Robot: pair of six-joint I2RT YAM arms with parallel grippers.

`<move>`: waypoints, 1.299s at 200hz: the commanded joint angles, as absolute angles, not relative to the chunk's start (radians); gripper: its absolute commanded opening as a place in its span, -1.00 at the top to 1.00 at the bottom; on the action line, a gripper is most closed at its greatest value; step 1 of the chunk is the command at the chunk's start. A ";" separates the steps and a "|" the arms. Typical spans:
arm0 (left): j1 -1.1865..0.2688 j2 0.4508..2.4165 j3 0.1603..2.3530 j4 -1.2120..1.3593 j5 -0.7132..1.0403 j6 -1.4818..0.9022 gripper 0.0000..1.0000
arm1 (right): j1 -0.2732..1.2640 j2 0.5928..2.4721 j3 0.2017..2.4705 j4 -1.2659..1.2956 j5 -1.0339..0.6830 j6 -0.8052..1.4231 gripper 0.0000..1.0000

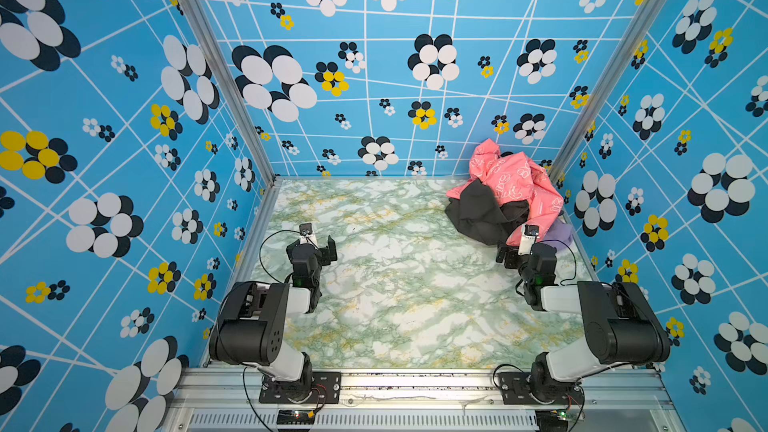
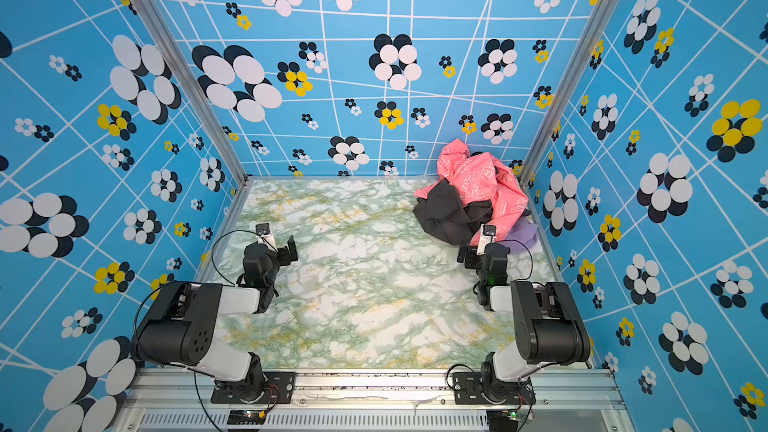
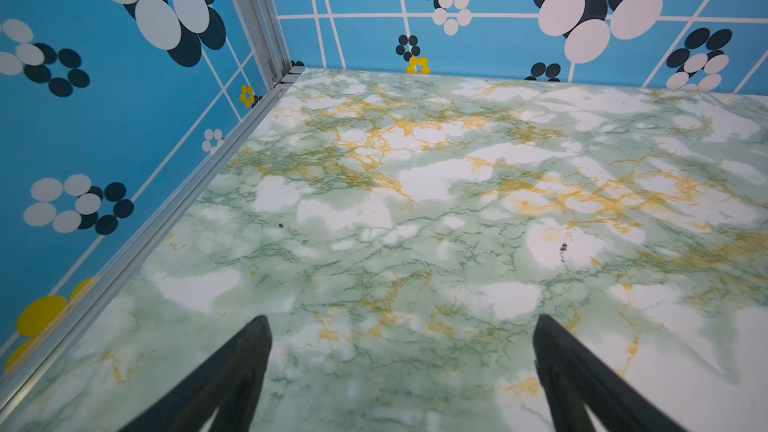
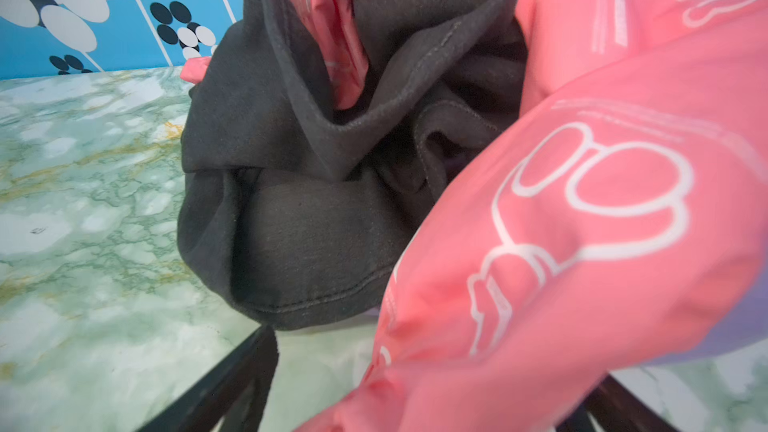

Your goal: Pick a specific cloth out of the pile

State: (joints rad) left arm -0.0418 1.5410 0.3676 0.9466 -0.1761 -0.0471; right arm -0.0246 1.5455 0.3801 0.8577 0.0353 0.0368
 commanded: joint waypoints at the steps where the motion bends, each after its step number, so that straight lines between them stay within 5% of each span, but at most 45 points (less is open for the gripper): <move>1: -0.048 1.549 0.362 0.960 -0.189 -0.031 -0.99 | -0.018 1.541 0.390 0.884 0.046 0.032 -0.98; 208: -0.047 1.545 0.359 0.968 -0.198 -0.032 -0.98 | -0.012 1.532 0.388 0.886 0.069 0.030 -0.98; 260: -0.058 1.357 0.388 0.743 -0.213 -0.018 -0.98 | 0.000 1.323 0.494 0.488 0.176 0.000 -0.99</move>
